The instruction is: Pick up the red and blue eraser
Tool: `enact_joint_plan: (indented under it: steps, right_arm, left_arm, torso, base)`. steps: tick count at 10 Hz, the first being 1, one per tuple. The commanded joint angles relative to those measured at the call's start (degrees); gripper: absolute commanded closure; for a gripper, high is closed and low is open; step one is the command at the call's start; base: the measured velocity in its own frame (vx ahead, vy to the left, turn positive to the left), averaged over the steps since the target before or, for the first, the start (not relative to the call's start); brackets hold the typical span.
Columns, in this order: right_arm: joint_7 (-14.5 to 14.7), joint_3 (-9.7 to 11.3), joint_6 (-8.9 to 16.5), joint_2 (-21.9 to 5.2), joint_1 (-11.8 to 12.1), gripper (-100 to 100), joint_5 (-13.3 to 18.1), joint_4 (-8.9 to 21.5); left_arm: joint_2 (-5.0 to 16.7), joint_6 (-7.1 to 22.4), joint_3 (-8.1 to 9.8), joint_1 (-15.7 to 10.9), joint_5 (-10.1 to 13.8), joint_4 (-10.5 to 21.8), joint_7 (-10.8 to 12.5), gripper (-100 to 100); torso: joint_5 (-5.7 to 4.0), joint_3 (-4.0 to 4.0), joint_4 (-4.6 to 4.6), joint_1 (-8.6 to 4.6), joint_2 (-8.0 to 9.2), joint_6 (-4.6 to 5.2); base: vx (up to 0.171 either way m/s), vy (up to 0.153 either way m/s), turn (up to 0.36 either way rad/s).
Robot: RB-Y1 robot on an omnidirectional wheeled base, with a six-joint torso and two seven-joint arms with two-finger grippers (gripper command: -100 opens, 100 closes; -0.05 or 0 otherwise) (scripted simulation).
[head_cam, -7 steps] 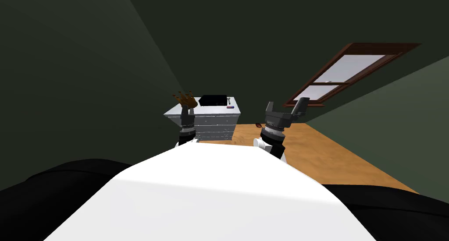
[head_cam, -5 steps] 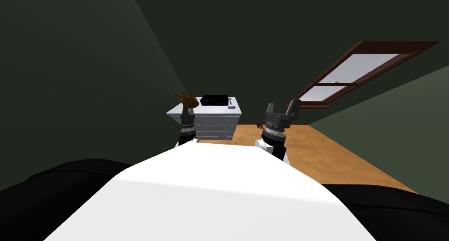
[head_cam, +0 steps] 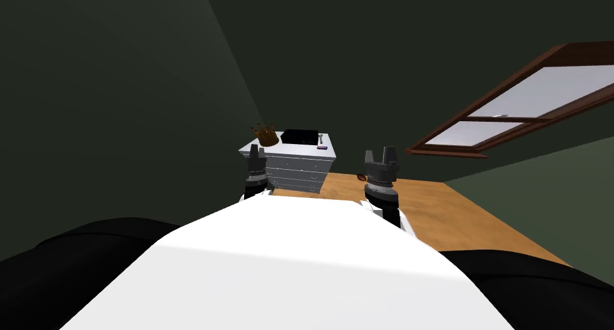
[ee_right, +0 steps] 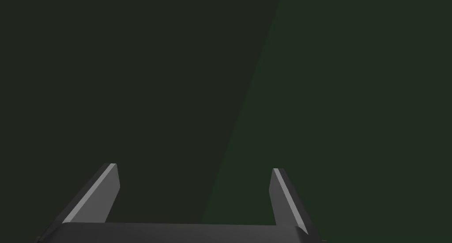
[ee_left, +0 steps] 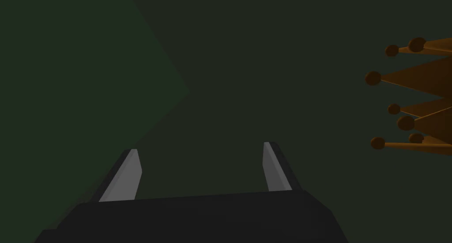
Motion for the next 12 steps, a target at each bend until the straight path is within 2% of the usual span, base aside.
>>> enact_joint_plan:
  steps: [1, 2, 3, 5, 6, 7, 8, 9, 10, 11, 12]
  right_arm:
    - [-0.6, -2.3, -0.2, -2.2, 2.6, -100, 1.1, 0.9]
    - [-0.9, -4.0, -0.4, -4.1, 4.2, -100, 2.3, 1.8]
    - [-0.9, -4.3, -0.4, -4.1, 5.0, -100, 2.3, 1.8]
    - [-1.7, -8.0, -1.0, -7.8, 8.9, -100, 5.0, 3.9]
    - [-1.7, -8.5, -1.0, -7.9, 10.3, -100, 5.0, 3.9]
    - [-2.1, -10.7, -1.4, -10.0, 11.9, -100, 6.5, 5.0]
    - [-2.1, -10.7, -1.4, -10.0, 13.1, -100, 6.5, 5.0]
    - [-2.1, -10.7, -1.4, -10.0, 13.2, -100, 6.5, 5.0]
    - [-2.5, -13.1, -1.8, -12.1, 15.4, -100, 8.1, 6.2]
    - [-2.5, -13.1, -1.8, -12.1, 16.1, -100, 8.1, 6.2]
    - [-2.9, -15.5, -2.3, -14.3, 18.4, -100, 9.7, 7.6]
  left_arm:
    - [0.0, 0.0, 0.0, 0.0, 0.0, 0.0, 0.0, 0]
    - [0.0, 0.0, 0.0, 0.0, 0.0, 0.0, 0.0, 0]
    - [0.0, 0.0, -0.01, 0.0, 0.0, 0.0, 0.0, 0]
    - [0.0, 0.0, 0.0, 0.0, 0.0, 0.0, 0.0, 0]
    - [0.0, 0.0, -0.01, 0.0, 0.0, 0.0, 0.0, 0]
    - [0.0, 0.0, 0.0, 0.0, 0.0, 0.0, 0.0, 0]
    - [0.0, 0.0, 0.0, 0.0, 0.0, 0.0, 0.0, 0]
    - [0.0, 0.0, 0.0, 0.0, 0.0, 0.0, 0.0, 0]
    - [0.0, 0.0, 0.01, 0.0, 0.0, 0.0, 0.0, 0]
    - [0.0, 0.0, 0.0, 0.0, 0.0, 0.0, 0.0, 0]
    - [0.0, 0.0, 0.0, 0.0, 0.0, 0.0, 0.0, 0]
  torso:
    - [0.0, 0.0, 0.0, 0.0, 0.0, 0.0]
    - [0.01, 0.0, 0.0, 0.02, 0.0, -0.02]
    - [0.01, 0.0, 0.0, 0.01, 0.0, -0.04]
    - [0.01, 0.0, 0.0, 0.02, 0.01, -0.02]
    - [0.01, 0.0, 0.0, 0.03, 0.0, -0.06]
    - [0.0, 0.0, 0.0, 0.01, 0.0, 0.02]
    - [0.01, 0.0, 0.0, 0.03, 0.0, -0.02]
    - [0.01, 0.0, 0.0, 0.04, 0.0, 0.01]
    - [0.01, 0.0, 0.0, 0.06, 0.0, 0.03]
    - [0.02, 0.0, 0.0, 0.08, -0.01, -0.03]
    - [0.01, 0.0, 0.0, 0.06, -0.01, 0.02]
  base:
    - [0.002, -0.007, 0.177]
    - [0.001, -0.006, 0.357]
    - [0.0, -0.013, 0.162]
    - [-0.002, -0.003, 0.331]
    - [-0.002, -0.011, 0.147]
    - [-0.003, 0.0, 0.218]
    - [-0.002, -0.003, 0.148]
    - [0.0, -0.002, -0.01]
    - [-0.002, 0.008, 0.268]
    - [-0.002, -0.001, 0.166]
    - [-0.002, 0.004, 0.27]
